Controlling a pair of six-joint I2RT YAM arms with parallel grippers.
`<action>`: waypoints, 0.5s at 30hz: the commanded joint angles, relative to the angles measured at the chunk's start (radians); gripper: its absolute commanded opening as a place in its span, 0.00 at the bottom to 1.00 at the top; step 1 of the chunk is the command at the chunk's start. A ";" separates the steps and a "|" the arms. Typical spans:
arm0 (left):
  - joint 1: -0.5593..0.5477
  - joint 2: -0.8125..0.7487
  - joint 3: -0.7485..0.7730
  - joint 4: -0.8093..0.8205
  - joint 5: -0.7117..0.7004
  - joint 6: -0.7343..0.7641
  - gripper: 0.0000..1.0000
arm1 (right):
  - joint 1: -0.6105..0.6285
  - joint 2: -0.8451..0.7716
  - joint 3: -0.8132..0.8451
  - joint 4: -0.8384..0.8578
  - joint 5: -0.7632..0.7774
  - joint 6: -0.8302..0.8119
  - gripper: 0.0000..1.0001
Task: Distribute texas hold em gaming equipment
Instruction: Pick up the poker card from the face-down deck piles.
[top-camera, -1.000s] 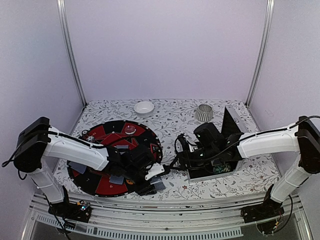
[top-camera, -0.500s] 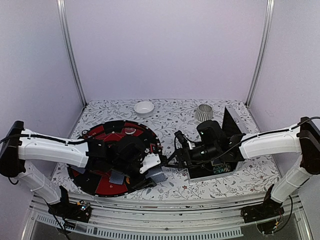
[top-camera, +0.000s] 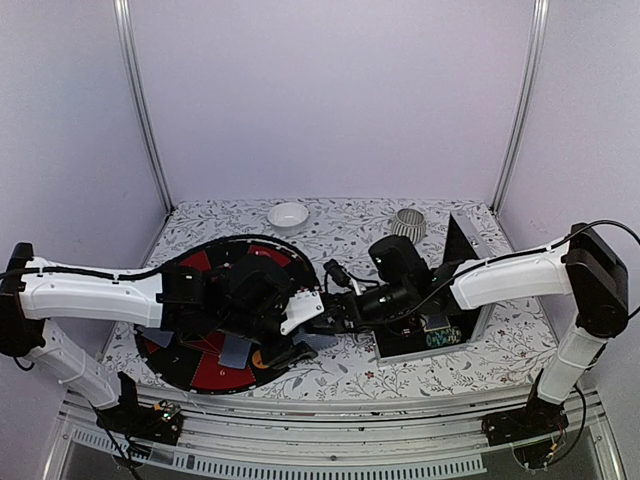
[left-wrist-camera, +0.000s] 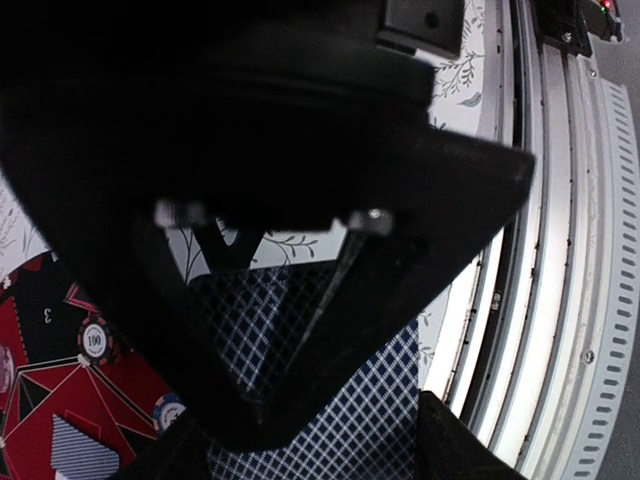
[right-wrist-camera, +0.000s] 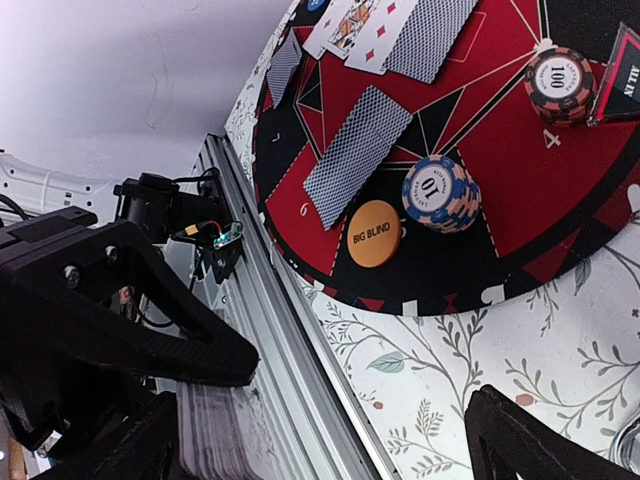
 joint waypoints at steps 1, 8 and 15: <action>-0.012 -0.027 0.023 -0.029 -0.037 0.015 0.61 | 0.005 0.033 0.026 -0.078 0.050 -0.050 0.99; -0.012 -0.041 0.019 -0.029 -0.054 0.024 0.61 | -0.028 -0.047 -0.027 -0.151 0.140 -0.078 0.99; -0.012 -0.028 0.013 -0.032 -0.056 0.019 0.61 | -0.031 -0.072 0.000 -0.205 0.124 -0.111 0.99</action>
